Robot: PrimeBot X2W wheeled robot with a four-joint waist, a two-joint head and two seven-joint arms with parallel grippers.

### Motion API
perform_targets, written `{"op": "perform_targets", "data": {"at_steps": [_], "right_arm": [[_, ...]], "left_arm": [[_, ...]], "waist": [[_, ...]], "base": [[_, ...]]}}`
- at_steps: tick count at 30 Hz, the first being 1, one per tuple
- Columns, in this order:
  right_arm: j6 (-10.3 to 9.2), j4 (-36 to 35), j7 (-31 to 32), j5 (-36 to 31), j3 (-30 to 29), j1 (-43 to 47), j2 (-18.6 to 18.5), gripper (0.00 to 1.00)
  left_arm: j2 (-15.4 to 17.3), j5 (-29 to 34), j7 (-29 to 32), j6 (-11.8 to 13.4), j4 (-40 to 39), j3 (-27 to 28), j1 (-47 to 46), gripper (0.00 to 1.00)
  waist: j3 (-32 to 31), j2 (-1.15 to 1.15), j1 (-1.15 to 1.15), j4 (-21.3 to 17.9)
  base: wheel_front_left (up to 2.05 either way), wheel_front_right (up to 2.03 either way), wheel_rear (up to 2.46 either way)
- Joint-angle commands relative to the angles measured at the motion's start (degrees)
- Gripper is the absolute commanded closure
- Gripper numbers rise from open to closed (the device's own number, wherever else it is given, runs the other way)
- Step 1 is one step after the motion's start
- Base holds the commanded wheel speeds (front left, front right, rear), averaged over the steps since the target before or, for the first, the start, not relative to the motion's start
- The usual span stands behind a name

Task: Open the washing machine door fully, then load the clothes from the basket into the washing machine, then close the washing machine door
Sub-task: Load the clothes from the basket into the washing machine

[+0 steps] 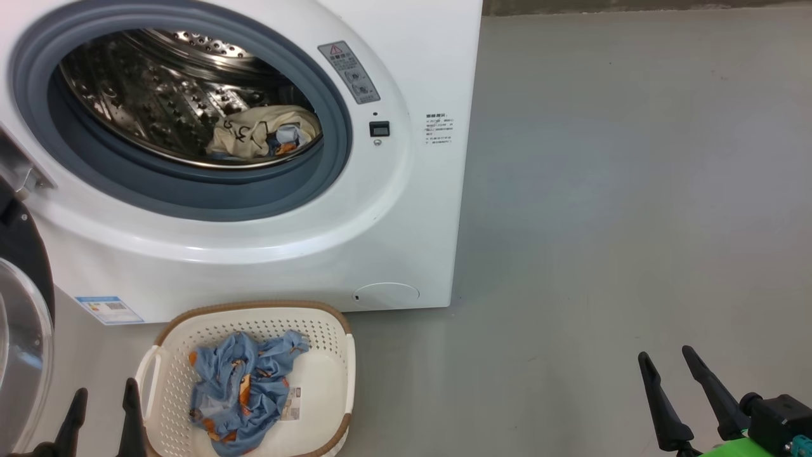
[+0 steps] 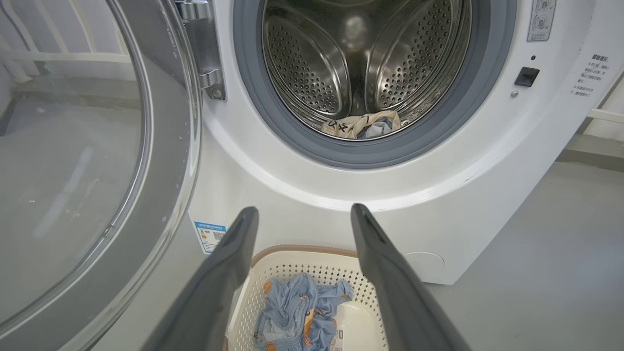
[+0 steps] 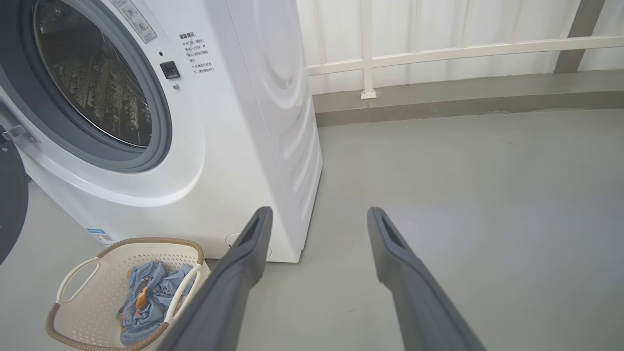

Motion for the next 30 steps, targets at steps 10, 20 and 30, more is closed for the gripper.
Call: {"op": "perform_targets", "data": {"at_steps": [10,20,30], "right_arm": [[0.09,-1.6,-0.3,0.2,1.3,0.3,-0.9,0.0],[0.09,-2.0,-0.3,-0.2,2.4,-2.7,0.1,0.0],[0.09,-2.8,-0.3,-1.2,4.2,-7.8,1.1,0.0]], "left_arm": [[0.7,0.1,-0.3,-0.2,-2.0,2.1,-0.4,0.0],[-0.3,-1.1,-0.3,-0.2,3.9,-1.7,-2.8,0.0],[0.6,-4.2,-0.3,-0.2,16.4,-7.0,-12.8,0.0]], "waist": [[0.3,0.0,0.0,0.0],[4.2,0.0,0.0,-0.6],[12.3,0.0,0.0,-0.7]], "base": [[0.0,0.0,0.0],[0.0,0.0,0.0],[0.0,0.0,0.0]]}}
